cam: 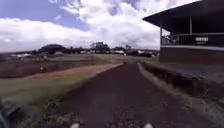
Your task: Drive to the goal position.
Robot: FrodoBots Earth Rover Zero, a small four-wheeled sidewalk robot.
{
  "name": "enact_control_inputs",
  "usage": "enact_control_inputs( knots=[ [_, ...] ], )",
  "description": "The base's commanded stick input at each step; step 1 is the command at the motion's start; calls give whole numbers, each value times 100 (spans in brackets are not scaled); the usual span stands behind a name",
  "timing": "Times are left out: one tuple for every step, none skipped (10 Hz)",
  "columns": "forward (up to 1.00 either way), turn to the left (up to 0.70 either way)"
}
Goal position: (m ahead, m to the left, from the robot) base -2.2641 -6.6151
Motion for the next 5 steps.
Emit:
enact_control_inputs(
  knots=[
    [70,0],
    [70,0],
    [70,0],
    [70,0],
    [70,0]
  ],
)
